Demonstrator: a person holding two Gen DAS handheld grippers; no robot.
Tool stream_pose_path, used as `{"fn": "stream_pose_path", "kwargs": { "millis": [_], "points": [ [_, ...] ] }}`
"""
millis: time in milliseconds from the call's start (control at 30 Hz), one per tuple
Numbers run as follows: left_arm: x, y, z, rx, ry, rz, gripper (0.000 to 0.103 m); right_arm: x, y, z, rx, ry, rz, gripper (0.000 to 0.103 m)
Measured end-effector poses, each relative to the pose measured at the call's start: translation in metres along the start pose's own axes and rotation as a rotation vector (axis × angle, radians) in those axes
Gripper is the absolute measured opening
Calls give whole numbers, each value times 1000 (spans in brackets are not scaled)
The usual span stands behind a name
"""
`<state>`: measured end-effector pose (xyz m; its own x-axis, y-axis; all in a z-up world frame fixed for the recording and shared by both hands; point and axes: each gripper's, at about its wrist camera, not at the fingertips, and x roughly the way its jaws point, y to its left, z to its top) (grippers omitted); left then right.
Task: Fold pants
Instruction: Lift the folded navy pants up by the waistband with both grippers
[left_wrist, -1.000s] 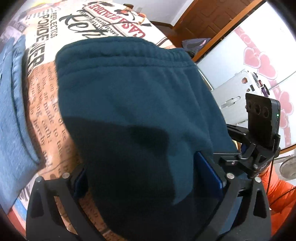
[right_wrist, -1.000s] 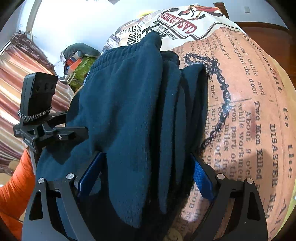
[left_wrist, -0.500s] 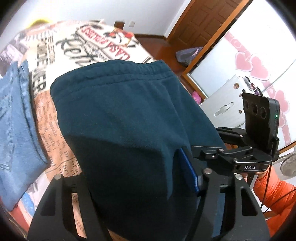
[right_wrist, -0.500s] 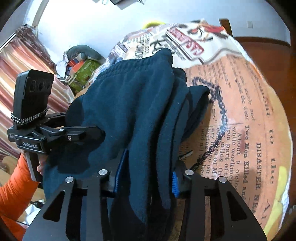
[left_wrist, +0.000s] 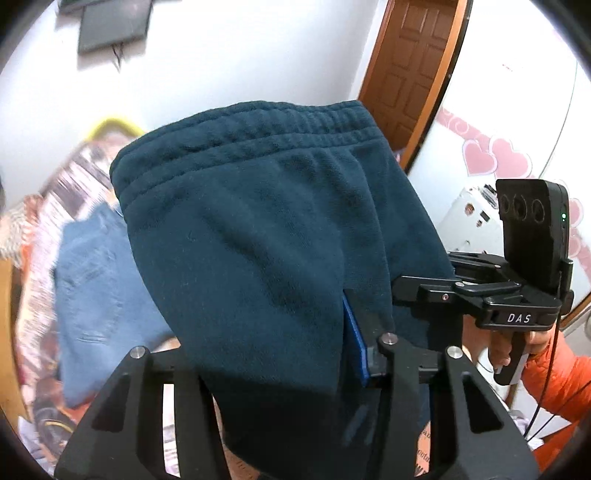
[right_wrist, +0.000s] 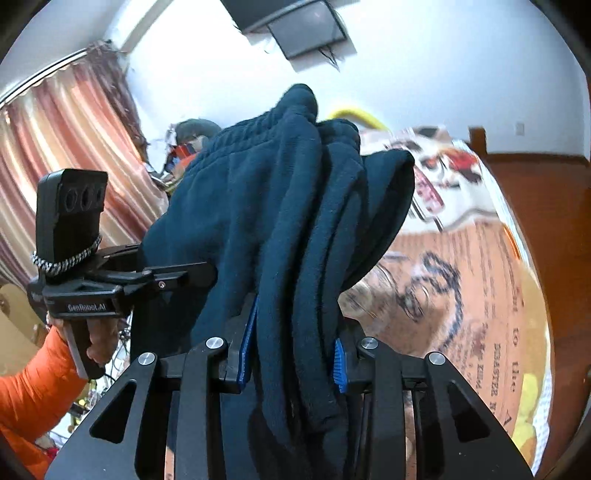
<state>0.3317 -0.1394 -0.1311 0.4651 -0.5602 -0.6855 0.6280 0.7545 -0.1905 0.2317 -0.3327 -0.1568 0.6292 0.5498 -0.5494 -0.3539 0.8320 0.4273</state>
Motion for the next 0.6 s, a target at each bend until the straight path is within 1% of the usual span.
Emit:
{"fn": "stream_pose_path", "kwargs": {
  "millis": [100,200,267,400,600],
  "points": [
    [-26,3,0,7,-58,42,46,-3,20,10,-34,-29,16,30],
    [-50,13,1,0,-108,89,46,-3,44,20,-74,-55,39,30],
    [-62,22,1,-12,-127,110,46,0,55,26,-93,-69,56,30],
    [-82,49,0,-57,-162,165,46,18,76,41,-132,-82,95,30],
    [-99,91,1,-100,-208,251,46,57,99,67,-161,-83,161,30]
  ]
}}
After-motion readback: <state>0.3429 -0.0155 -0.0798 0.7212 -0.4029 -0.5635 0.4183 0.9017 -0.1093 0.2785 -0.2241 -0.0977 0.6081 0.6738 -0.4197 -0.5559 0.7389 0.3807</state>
